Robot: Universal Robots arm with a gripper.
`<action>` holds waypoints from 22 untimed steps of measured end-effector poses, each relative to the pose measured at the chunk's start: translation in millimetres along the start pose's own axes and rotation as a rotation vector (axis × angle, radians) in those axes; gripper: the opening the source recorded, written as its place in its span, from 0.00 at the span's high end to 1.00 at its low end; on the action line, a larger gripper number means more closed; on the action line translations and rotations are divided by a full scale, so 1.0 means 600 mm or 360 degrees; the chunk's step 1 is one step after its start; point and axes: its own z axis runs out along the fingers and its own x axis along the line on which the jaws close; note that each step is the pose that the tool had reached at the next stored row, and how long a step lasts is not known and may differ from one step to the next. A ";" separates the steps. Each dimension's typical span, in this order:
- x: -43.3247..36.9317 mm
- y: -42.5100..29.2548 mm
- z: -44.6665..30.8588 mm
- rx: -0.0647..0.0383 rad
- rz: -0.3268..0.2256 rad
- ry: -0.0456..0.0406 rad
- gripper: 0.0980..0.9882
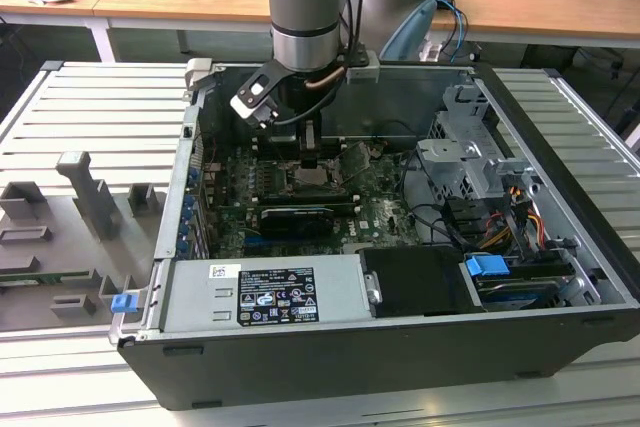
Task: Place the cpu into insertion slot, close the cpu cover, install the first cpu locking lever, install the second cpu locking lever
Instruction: 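Place the cpu into insertion slot, then close the cpu cover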
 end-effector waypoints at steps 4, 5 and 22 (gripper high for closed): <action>0.000 0.000 -0.002 0.0000 0.0000 0.0000 0.99; 0.000 0.000 -0.003 0.0000 0.0000 0.0000 0.99; 0.000 0.018 -0.016 0.0008 0.0002 0.0000 0.99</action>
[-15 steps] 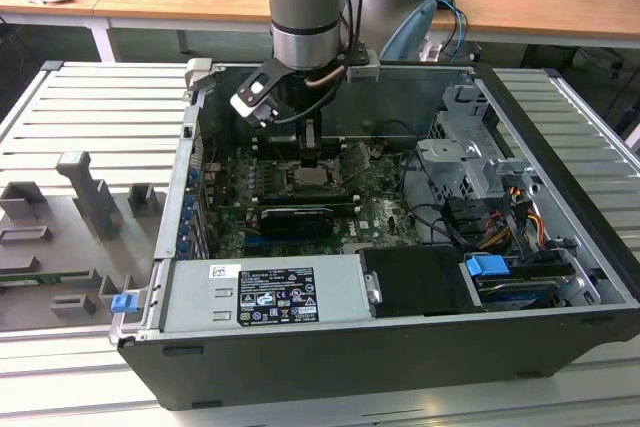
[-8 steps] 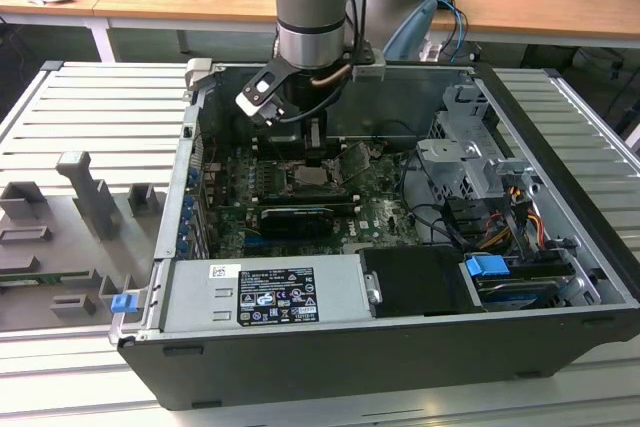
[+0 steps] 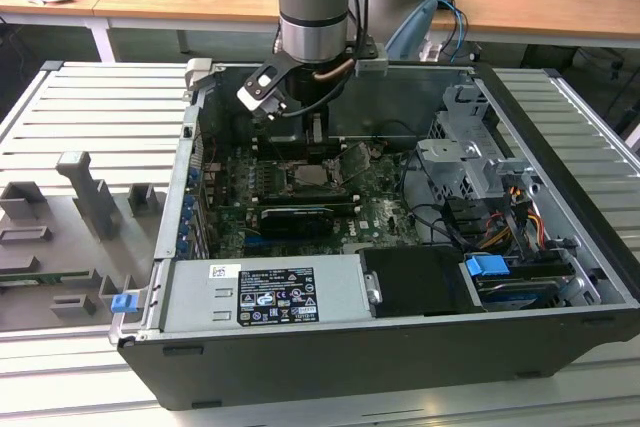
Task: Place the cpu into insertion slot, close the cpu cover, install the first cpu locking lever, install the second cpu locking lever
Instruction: 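Close the cpu cover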
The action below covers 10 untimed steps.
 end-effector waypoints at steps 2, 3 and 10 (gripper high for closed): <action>0.000 0.003 0.000 0.0000 0.0000 0.0000 0.99; 0.000 0.003 0.000 0.0000 0.0000 0.0000 0.99; 0.000 0.005 -0.012 0.0000 0.0000 -0.0001 0.99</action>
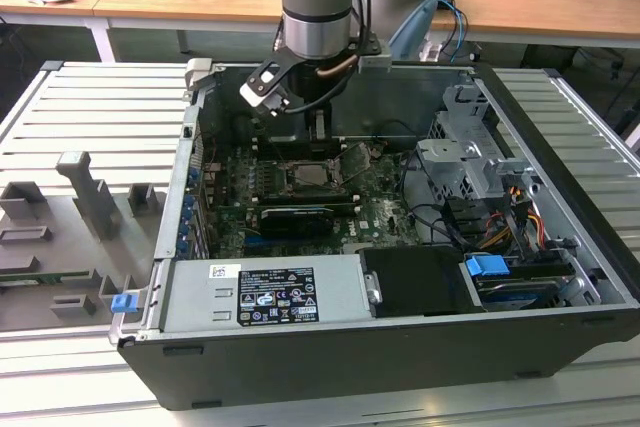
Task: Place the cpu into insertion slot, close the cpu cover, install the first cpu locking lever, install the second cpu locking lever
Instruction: 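Close the cpu cover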
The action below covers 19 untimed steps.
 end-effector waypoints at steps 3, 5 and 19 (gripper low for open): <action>0.000 0.004 -0.010 0.0000 0.0000 0.0000 0.99; 0.000 0.005 -0.022 0.0000 0.0000 0.0000 0.99; 0.001 0.031 -0.021 0.0001 0.0000 0.0000 0.99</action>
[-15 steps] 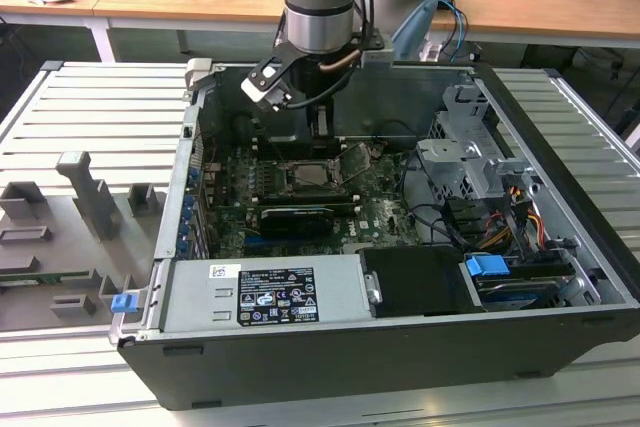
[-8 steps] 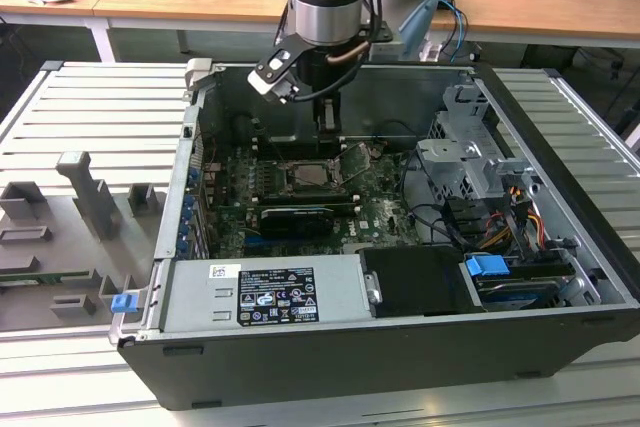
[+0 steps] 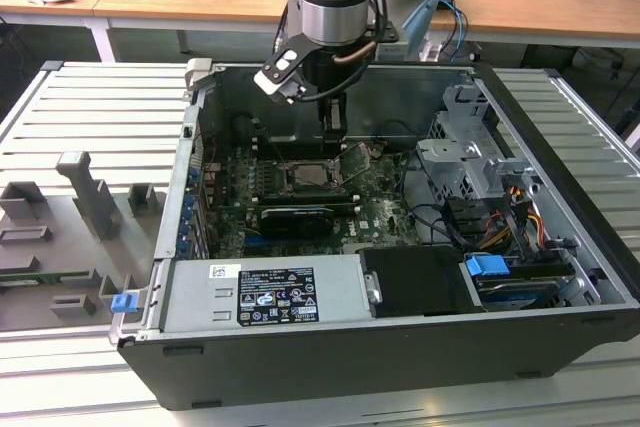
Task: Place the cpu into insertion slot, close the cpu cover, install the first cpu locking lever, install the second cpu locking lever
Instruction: 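Close the cpu cover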
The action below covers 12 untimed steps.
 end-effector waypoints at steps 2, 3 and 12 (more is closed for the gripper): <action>0.000 0.003 0.000 0.0000 0.0000 0.0000 0.99; 0.000 0.005 0.000 0.0000 0.0000 0.0000 0.99; 0.001 0.025 0.002 0.0000 0.0000 0.0000 0.99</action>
